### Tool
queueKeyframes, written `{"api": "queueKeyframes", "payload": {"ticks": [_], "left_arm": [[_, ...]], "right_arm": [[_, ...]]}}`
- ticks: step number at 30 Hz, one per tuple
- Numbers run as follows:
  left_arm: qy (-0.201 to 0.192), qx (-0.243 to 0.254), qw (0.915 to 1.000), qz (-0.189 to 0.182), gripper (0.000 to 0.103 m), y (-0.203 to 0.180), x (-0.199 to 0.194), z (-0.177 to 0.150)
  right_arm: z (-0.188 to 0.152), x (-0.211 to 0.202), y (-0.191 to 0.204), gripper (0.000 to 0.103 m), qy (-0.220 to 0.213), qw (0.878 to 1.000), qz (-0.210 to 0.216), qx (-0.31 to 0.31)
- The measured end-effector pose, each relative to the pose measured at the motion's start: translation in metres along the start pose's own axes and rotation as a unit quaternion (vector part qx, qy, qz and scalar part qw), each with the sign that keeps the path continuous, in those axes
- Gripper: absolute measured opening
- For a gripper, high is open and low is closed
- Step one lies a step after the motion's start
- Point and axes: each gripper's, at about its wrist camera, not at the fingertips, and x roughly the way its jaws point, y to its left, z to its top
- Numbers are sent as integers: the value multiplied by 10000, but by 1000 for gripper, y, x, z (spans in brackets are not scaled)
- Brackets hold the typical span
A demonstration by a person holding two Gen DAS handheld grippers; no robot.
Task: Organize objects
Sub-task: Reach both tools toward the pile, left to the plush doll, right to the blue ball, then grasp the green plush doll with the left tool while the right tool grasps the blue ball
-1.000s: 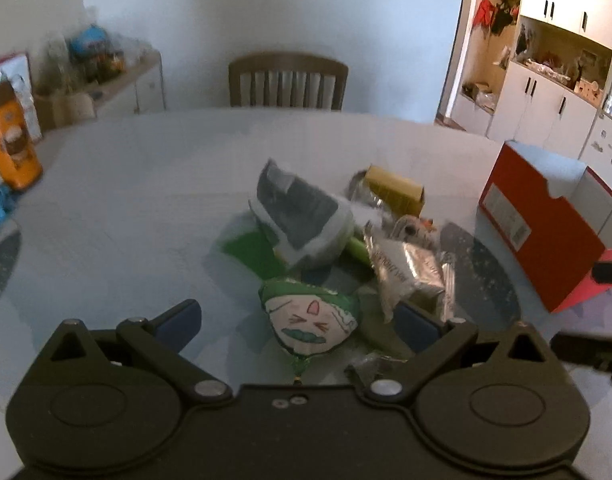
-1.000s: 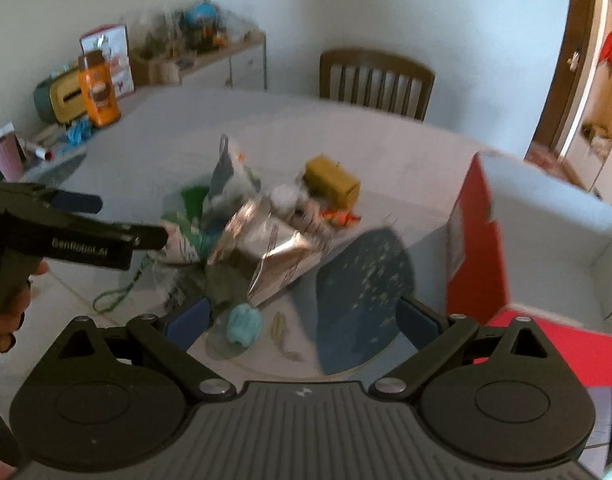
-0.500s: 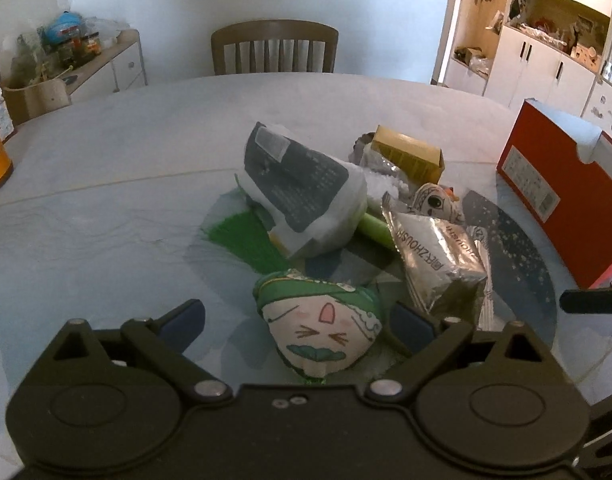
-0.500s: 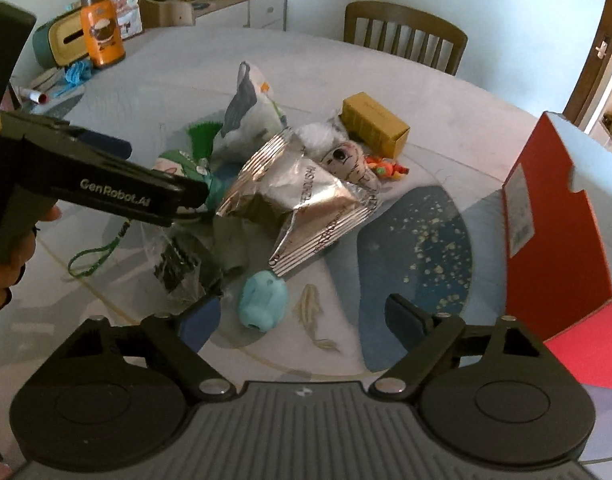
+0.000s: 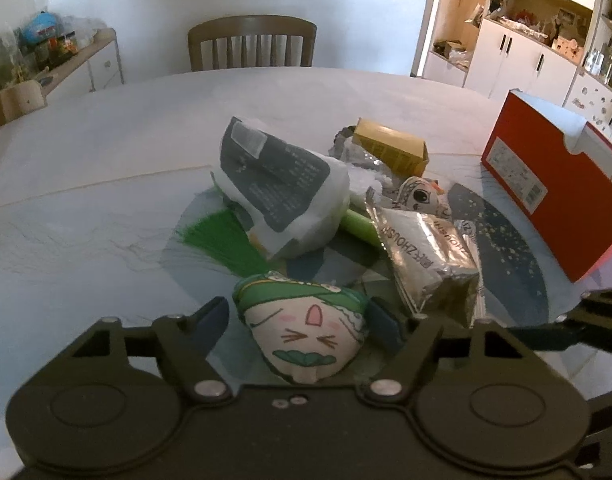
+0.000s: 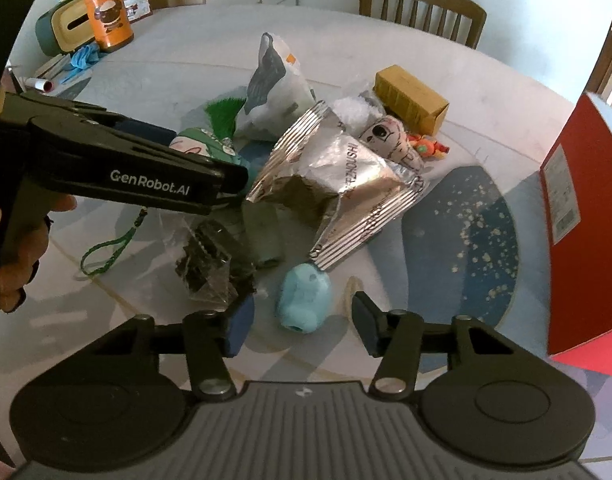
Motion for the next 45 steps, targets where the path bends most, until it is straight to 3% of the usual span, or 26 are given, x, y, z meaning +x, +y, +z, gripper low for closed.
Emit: {"api": "queueKeyframes", "payload": {"ticks": [5,8,17,25,26,28,35,45], "left_arm": [[-3,27,10000,-92,64,0,-1,-1],[6,-34,9999,-129,63,2,-2,-1],[-17,-308,9994,-170,61,17,-21,1],[-198,-468,9984,-236,61,18,-63,16],[-271,-446,9964,-667,61,16,-69,17],[-345,-460,9960,-679,61,14,-82,22],[-414,-464,9955,-715,61,-11,-116,39],[-529,-405,9919,-1080,61,-85,-133,66]], "right_arm": [[1,1,0,35,81,9999,63,101],[1,0,0,31,102,9998,73,139],[-1,-12,-3,30,63,9997,78,215],[0,-55,-18,30,-264,9986,186,426],[1,-63,-22,30,-314,9983,183,459],[2,-78,-31,30,-446,9972,219,551],[0,-122,-70,30,-649,9949,252,728],[-9,-168,-143,30,-924,9924,116,808]]}}
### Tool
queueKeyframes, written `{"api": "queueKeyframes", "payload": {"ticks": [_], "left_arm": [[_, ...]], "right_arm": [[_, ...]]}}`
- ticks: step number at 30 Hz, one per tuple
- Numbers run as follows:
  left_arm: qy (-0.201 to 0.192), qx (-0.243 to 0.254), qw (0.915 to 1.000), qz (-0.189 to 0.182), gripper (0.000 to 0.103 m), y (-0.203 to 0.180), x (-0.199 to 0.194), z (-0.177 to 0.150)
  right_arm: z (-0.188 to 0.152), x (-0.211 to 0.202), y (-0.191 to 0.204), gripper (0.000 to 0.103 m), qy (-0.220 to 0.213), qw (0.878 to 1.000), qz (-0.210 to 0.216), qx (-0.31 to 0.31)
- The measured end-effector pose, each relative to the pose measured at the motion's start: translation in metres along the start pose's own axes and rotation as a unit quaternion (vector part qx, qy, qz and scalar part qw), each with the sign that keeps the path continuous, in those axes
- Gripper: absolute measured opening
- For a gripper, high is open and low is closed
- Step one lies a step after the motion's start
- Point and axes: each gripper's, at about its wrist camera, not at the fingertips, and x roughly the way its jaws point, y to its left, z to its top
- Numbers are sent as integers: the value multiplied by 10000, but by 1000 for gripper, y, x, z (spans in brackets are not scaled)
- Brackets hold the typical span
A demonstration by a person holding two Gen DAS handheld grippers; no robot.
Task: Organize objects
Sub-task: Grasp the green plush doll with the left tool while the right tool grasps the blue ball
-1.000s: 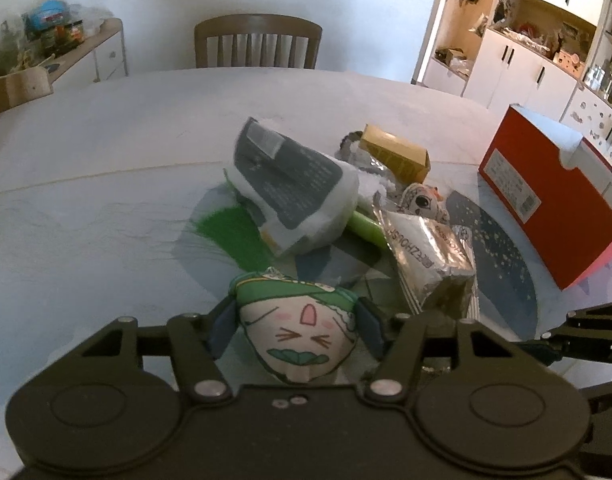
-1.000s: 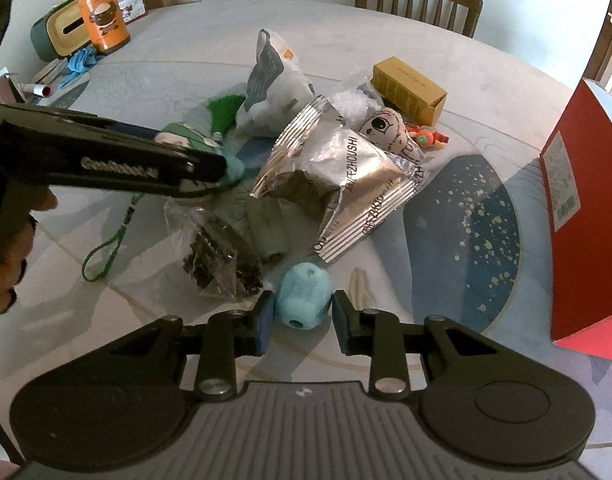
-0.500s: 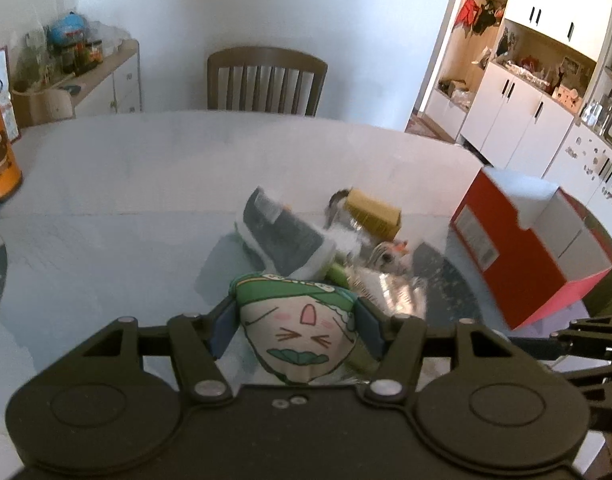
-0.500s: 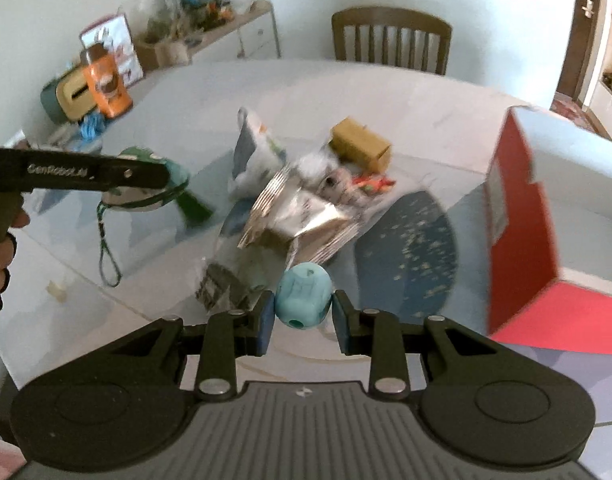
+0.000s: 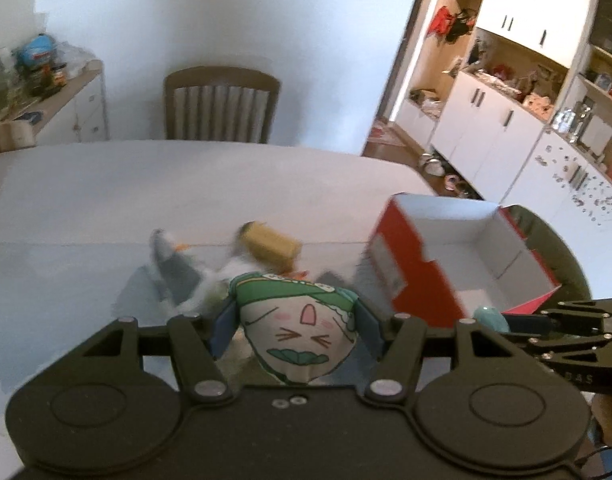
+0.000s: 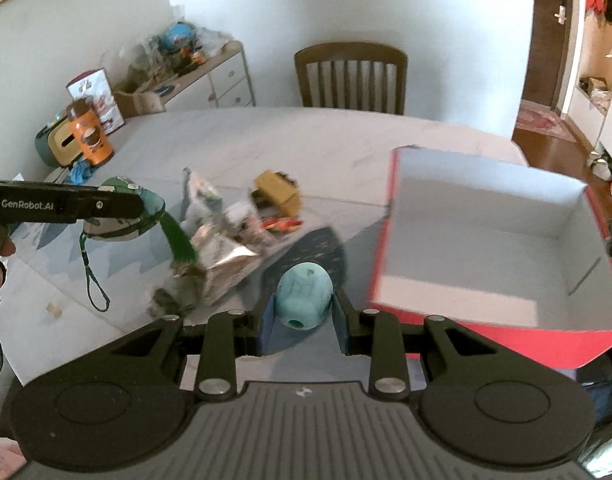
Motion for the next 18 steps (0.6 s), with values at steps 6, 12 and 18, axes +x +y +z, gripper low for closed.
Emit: {"api": "queueKeyframes", "payload": {"ticks": [6,12,18], "left_arm": [[-35,245,9994,-241,61,-51,15,18],[-32,542,9976,-434,61,-100,37,39],[66,812,9928,-874,61,-143,64,59]], "right_arm": [[4,-12,-44,30,-134,9998,-104,57],[8,-20,-89,30,-251,9992,-284,121],[10,-18,-135,30,-204,9983,-466,296]]}}
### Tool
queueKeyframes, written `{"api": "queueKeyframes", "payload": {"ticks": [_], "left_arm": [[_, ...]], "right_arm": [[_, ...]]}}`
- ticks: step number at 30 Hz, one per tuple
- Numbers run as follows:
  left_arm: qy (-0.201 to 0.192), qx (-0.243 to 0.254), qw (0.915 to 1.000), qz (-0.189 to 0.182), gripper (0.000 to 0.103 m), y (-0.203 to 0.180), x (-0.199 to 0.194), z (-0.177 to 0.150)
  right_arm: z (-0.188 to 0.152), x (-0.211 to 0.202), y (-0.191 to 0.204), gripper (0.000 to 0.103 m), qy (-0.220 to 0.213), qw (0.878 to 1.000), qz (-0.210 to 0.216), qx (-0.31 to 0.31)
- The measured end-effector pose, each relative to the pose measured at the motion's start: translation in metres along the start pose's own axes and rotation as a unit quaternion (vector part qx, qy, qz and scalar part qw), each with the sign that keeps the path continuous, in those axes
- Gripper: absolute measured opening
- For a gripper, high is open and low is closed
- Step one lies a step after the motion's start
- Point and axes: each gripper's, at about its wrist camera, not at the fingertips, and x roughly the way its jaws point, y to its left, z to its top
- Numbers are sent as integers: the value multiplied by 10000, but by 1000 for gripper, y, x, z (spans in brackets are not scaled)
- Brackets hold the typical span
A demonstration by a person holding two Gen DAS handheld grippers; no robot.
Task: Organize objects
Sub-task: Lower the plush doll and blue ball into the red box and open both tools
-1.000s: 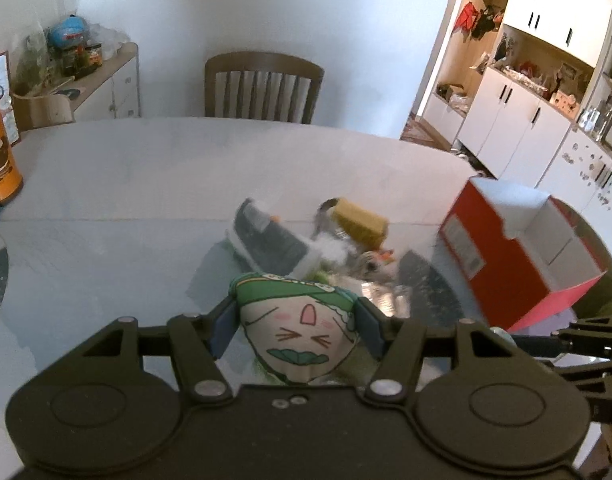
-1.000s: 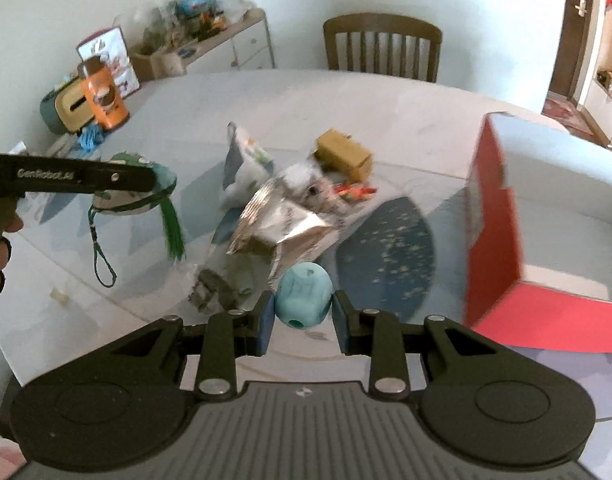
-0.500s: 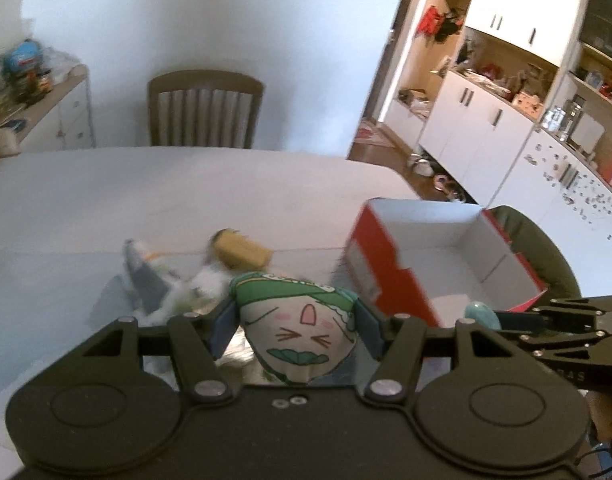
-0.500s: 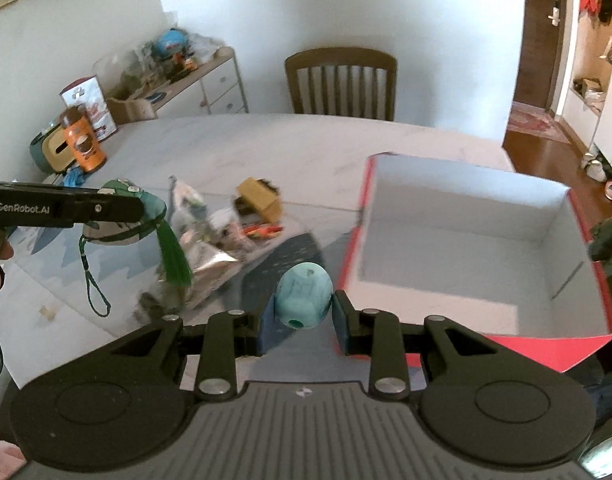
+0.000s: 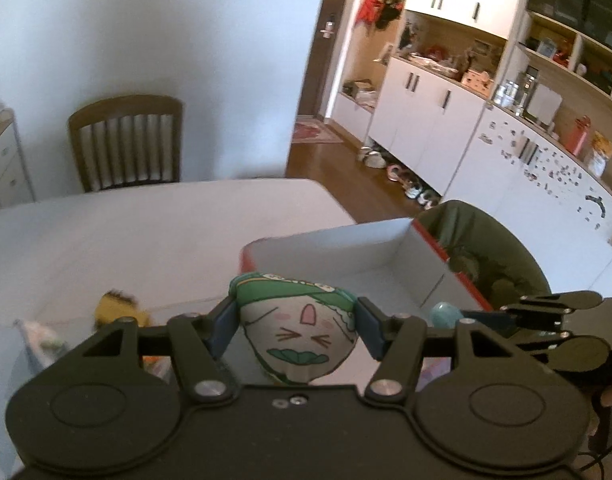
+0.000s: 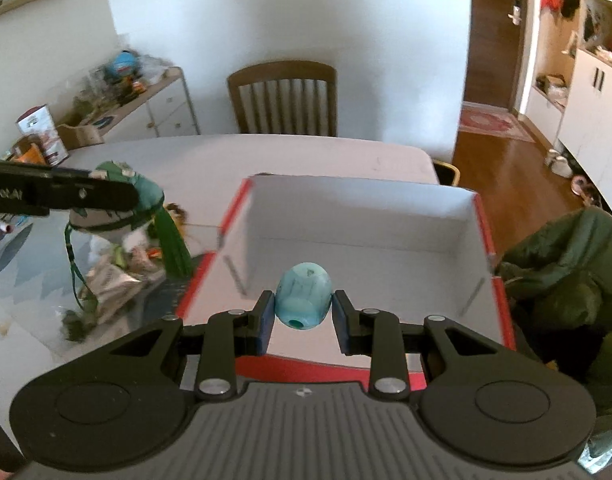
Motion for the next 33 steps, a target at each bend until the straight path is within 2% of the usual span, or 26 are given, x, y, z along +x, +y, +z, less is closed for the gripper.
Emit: {"api": "queueKeyframes", "payload": {"ticks": [8,13,22,33], "left_arm": [[126,239,9992,-289,62,-35,50,23],[360,116,9986,-372,62,-45,90,33],[918,47,9957,-64,62,-46,165,31],[1529,93,9877,326,62,-27,219,14]], "right_arm": [[2,20,-43,30,187,9995,-266,30],[4,42,-57,30,374,9988,-314,-17],[22,99,-70,30,787,9964,-279,-135],[31,160,-77,30,1430,9889,-305,-245]]}}
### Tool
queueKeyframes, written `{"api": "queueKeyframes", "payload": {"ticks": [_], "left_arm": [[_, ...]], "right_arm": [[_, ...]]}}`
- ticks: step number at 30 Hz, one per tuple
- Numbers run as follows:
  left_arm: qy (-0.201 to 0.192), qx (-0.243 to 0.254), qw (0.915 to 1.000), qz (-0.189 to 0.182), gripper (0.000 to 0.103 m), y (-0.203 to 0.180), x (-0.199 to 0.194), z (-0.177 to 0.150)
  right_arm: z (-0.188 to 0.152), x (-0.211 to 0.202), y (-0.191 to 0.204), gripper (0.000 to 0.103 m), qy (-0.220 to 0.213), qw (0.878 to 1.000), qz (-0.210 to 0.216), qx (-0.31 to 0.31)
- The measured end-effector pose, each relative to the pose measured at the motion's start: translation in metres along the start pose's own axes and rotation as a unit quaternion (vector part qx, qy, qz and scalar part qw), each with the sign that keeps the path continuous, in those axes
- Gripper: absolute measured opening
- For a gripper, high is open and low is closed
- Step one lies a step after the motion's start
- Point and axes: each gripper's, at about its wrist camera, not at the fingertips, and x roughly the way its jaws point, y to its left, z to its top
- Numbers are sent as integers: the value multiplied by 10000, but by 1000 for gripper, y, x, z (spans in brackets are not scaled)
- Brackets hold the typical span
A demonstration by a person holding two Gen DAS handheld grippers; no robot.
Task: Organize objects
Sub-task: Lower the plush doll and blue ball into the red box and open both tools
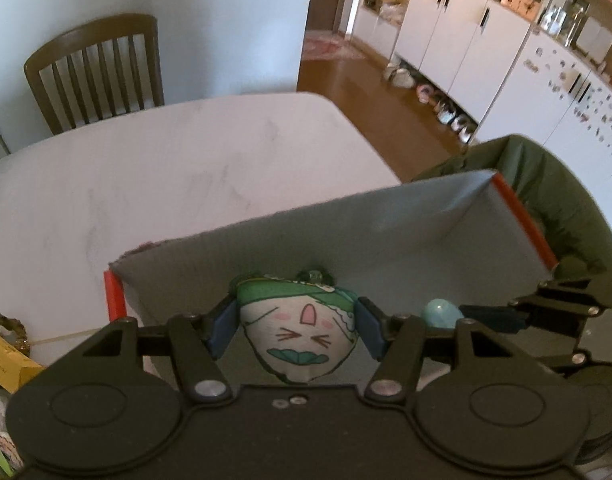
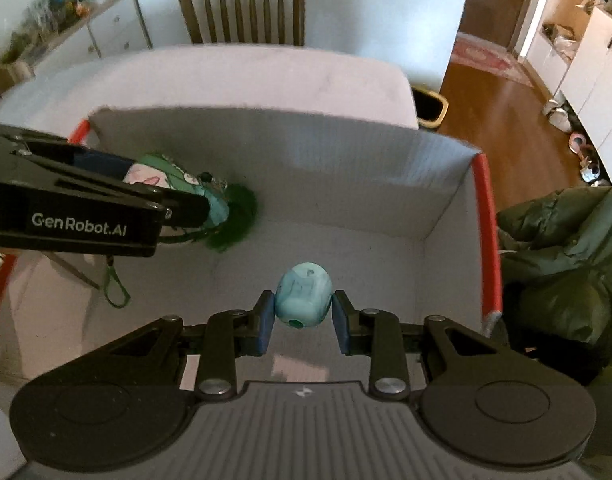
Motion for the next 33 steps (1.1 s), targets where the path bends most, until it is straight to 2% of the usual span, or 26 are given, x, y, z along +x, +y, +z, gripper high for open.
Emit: {"api": "queueKeyframes", "payload": {"ticks": [8,14,24,29,30,32,33], "left_arm": [[444,244,9987,88,62,-6,24,-1],[765,85,9970,85,62,1,38,-3],[879,5,9961,88,66,7,36,-8],[806,-98,9967,20,73,0,32,-5],[782,-115,9969,-16,74,0,30,-5],[738,-116,9972,-32,75,0,25,-6],[711,-110,9974,-34,75,-2,23,-6]], "right_arm": [[-1,24,8,30,551,9980,-23,-316],[0,30,13,30,770,9962,-20,-401],[5,24,6,30,714,9969,62,-319],[1,12,0,31,559,9980,153,-254],[-1,9,0,32,512,9982,157,-251],[-3,2,-1,47,402,9989,156,-203],[-5,-2,-1,50,314,9992,188,-187]]}}
